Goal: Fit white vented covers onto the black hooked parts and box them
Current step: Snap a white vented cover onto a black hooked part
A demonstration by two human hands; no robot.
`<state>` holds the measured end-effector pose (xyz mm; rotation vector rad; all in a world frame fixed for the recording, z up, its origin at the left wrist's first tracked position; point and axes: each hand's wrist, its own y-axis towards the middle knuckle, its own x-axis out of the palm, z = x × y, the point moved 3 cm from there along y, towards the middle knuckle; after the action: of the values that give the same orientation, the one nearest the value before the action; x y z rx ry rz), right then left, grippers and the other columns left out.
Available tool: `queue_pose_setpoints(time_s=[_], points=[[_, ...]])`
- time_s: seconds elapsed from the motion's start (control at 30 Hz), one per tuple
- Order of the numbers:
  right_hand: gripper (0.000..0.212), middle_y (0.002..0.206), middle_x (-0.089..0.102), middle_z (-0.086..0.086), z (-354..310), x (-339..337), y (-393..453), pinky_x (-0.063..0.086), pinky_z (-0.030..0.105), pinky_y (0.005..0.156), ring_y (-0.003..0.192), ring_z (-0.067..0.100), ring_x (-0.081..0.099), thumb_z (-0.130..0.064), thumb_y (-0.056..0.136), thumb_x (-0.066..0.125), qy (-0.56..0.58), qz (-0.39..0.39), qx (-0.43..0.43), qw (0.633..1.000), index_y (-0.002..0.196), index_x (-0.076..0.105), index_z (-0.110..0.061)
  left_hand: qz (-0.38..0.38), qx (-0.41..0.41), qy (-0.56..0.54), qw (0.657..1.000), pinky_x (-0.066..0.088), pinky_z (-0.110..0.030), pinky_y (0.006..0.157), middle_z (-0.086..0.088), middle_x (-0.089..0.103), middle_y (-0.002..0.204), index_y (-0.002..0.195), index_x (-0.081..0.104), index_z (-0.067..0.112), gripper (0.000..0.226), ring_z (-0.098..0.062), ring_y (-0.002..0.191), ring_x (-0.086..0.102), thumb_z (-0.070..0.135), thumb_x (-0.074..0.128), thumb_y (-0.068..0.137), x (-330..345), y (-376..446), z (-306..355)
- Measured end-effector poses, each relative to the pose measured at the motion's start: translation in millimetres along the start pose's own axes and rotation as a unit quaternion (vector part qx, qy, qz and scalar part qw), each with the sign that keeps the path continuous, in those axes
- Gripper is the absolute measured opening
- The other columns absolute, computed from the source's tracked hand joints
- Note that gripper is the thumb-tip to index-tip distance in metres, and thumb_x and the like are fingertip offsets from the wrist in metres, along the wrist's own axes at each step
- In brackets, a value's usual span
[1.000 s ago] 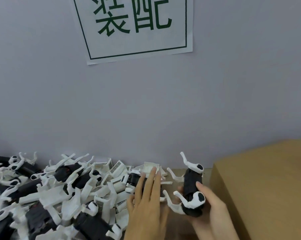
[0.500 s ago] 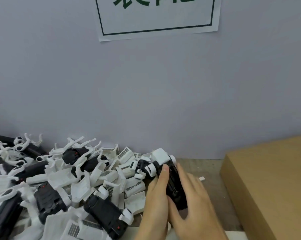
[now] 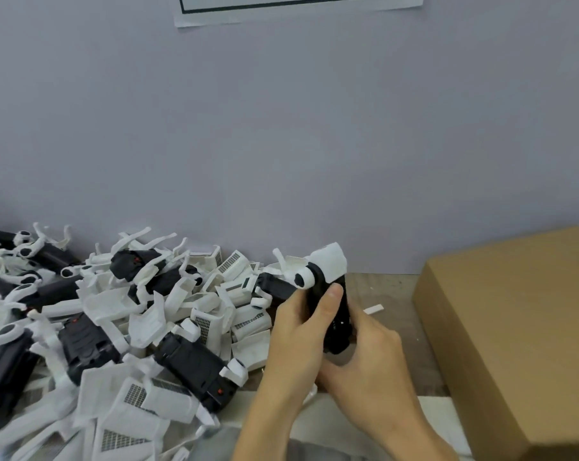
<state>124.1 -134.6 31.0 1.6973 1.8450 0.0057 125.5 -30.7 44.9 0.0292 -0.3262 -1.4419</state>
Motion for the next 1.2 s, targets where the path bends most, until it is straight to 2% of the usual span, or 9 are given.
queue_pose_setpoints(time_s=[0.17,0.37,0.47,0.57,0.67,0.93,1.03,1.1,1.2], points=[[0.032,0.083,0.071,-0.022,4.0,-8.7,-0.4,0.053,0.015,0.063,0.079,-0.002,0.068,-0.04,0.062,0.07,0.01,0.015,-0.002,1.0,0.094,0.066,-0.038,-0.007,0.014,0.024,1.0,0.054,-0.015,0.073,0.002,0.076,0.1,0.11,0.068,0.015,0.02,-0.007,0.092,0.072,0.023,0.067,0.091,0.6,1.3,-2.6],[0.048,0.119,0.063,-0.032,9.8,-7.2,0.3,0.045,0.007,0.088,0.115,-0.01,0.057,-0.023,0.086,0.067,0.087,-0.03,-0.005,0.996,0.123,0.053,-0.05,0.054,0.054,0.113,0.991,0.057,-0.026,0.08,0.012,0.075,0.099,0.108,0.065,0.031,0.031,-0.007,0.096,0.071,0.006,0.072,0.089,-6.4,1.9,-5.8],[0.058,0.127,0.062,-0.026,15.1,-13.9,2.7,0.048,0.023,0.097,0.123,-0.003,0.055,-0.036,0.084,0.067,0.173,0.011,0.032,0.984,0.139,0.048,-0.037,0.029,0.109,0.233,0.966,0.056,-0.03,0.086,0.016,0.075,0.099,0.109,0.069,0.03,0.031,-0.005,0.097,0.069,0.008,0.072,0.087,-6.9,1.2,-4.1],[0.063,0.105,0.073,-0.019,18.6,-19.7,6.2,0.054,0.014,0.078,0.101,0.0,0.068,-0.041,0.077,0.082,0.27,0.077,0.096,0.955,0.131,0.055,-0.024,-0.054,0.123,0.341,0.931,0.055,-0.032,0.087,0.018,0.073,0.102,0.115,0.068,0.03,0.033,-0.004,0.099,0.067,0.013,0.066,0.087,5.3,-4.3,-7.5],[0.043,0.086,0.074,-0.017,25.6,-26.7,8.2,0.05,0.008,0.062,0.081,0.0,0.071,-0.029,0.078,0.08,0.268,0.151,0.136,0.942,0.117,0.065,-0.02,-0.104,0.113,0.378,0.913,0.054,-0.037,0.086,0.017,0.071,0.105,0.124,0.062,0.034,0.04,-0.005,0.1,0.065,0.018,0.063,0.087,16.7,-7.9,-10.9],[0.029,0.083,0.076,-0.012,24.7,-30.4,9.7,0.05,0.009,0.061,0.078,0.004,0.072,-0.028,0.072,0.083,0.262,0.183,0.1,0.942,0.098,0.071,-0.023,-0.1,0.092,0.356,0.925,0.053,-0.043,0.084,0.017,0.069,0.105,0.115,0.051,0.036,0.032,-0.009,0.101,0.064,0.025,0.054,0.085,17.3,-9.3,-12.8],[0.051,0.1,0.074,-0.015,20.9,-24.6,8.7,0.051,0.009,0.07,0.092,-0.001,0.07,-0.039,0.072,0.081,0.299,0.122,0.079,0.943,0.118,0.064,-0.024,-0.076,0.094,0.31,0.943,0.054,-0.048,0.082,0.012,0.07,0.1,0.106,0.047,0.034,0.024,-0.017,0.096,0.067,0.02,0.055,0.089,13.1,-6.4,-15.8],[0.068,0.12,0.068,-0.019,19.0,-17.0,5.9,0.05,0.011,0.083,0.113,-0.004,0.061,-0.052,0.074,0.079,0.295,0.064,0.071,0.951,0.134,0.053,-0.031,-0.027,0.117,0.26,0.958,0.056,-0.049,0.077,0.008,0.071,0.092,0.107,0.056,0.031,0.019,-0.017,0.088,0.068,0.018,0.057,0.093,10.3,-4.5,-12.2],[0.052,0.132,0.059,-0.022,22.6,-12.2,3.7,0.048,0.019,0.094,0.12,-0.01,0.054,-0.057,0.085,0.063,0.292,0.071,0.092,0.949,0.133,0.05,-0.044,0.107,0.085,0.134,0.981,0.059,-0.033,0.069,0.005,0.074,0.084,0.1,0.069,0.023,0.013,-0.013,0.077,0.069,0.017,0.058,0.099,0.4,1.1,-3.0]])
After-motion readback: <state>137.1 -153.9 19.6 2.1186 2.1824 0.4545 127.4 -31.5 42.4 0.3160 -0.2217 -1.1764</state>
